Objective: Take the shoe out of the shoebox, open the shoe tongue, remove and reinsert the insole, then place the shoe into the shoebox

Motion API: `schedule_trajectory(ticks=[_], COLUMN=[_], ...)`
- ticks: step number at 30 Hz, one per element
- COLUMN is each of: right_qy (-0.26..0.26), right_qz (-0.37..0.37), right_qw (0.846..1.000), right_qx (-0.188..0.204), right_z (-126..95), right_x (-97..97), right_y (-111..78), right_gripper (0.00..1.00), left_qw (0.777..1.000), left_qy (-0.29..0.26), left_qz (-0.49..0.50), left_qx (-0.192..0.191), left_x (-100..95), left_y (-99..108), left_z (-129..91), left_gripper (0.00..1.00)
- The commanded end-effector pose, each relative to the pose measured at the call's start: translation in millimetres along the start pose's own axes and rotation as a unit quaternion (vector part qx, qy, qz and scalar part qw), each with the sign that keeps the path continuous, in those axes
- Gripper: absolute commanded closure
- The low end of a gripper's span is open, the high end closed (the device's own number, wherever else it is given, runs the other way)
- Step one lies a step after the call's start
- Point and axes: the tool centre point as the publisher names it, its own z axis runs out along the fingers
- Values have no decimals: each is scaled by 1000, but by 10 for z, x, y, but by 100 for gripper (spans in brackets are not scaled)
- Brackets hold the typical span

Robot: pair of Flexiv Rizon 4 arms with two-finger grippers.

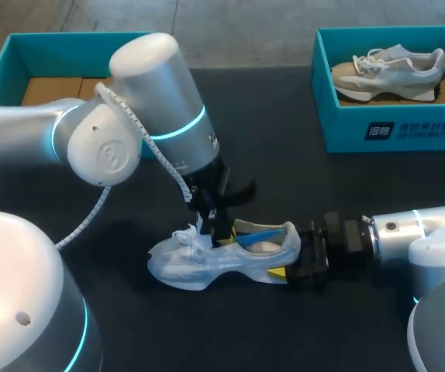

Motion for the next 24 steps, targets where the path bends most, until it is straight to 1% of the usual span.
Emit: schedule_trajectory(ticks=[1,6,7,8,10,12,14,24], right_qy=[-1,-1,-1,-1,-1,-1,-1,-1], right_qz=[0,0,0,0,0,0,0,0], right_qw=[1000,1000,1000,1000,1000,1000,1000,1000], right_qx=[2,2,2,2,2,2,2,2], right_z=[2,2,2,2,2,2,2,2], right_x=[12,12,12,12,12,12,12,12], right_y=[9,9,9,9,9,9,9,9], right_gripper=[100,100,100,100,100,100,100,100], left_qw=[1000,999,999,999,999,999,1000,998], left_qy=[5,9,7,6,3,-3,-10,-53], left_qz=[-5,-9,-10,-10,-10,-9,-6,8], left_qx=[-17,-37,-37,-38,-36,-32,-29,-17], left_x=[-45,-62,-62,-62,-55,-40,-17,94], left_y=[-43,-56,-57,-57,-57,-62,-68,-106], left_z=[24,97,104,105,90,55,21,-77], left_gripper=[100,100,85,74,64,59,57,58])
